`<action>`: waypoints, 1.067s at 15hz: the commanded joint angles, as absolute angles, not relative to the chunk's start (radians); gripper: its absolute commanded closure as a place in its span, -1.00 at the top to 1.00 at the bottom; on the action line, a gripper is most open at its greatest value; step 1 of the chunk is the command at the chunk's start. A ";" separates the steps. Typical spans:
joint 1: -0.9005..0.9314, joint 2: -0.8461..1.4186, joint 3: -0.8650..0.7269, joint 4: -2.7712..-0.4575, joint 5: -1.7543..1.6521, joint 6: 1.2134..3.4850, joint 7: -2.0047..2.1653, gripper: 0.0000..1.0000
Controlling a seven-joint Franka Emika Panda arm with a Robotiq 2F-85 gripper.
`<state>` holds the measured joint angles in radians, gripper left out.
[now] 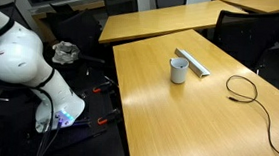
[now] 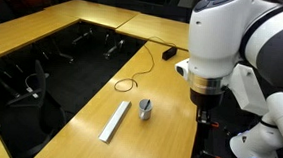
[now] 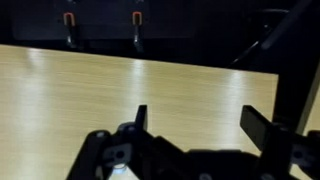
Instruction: Remove the pen from the mug and put it on the table
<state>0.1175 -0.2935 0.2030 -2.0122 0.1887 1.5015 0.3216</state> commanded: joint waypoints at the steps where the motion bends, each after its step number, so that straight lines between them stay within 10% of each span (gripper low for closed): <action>1: 0.118 -0.293 0.202 -2.010 0.188 1.500 0.322 1.00; 16: 0.122 -0.060 0.146 -2.002 -0.122 1.654 -0.215 1.00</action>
<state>0.1144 -0.1290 0.1604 -2.0278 -0.0466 1.6375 -0.0901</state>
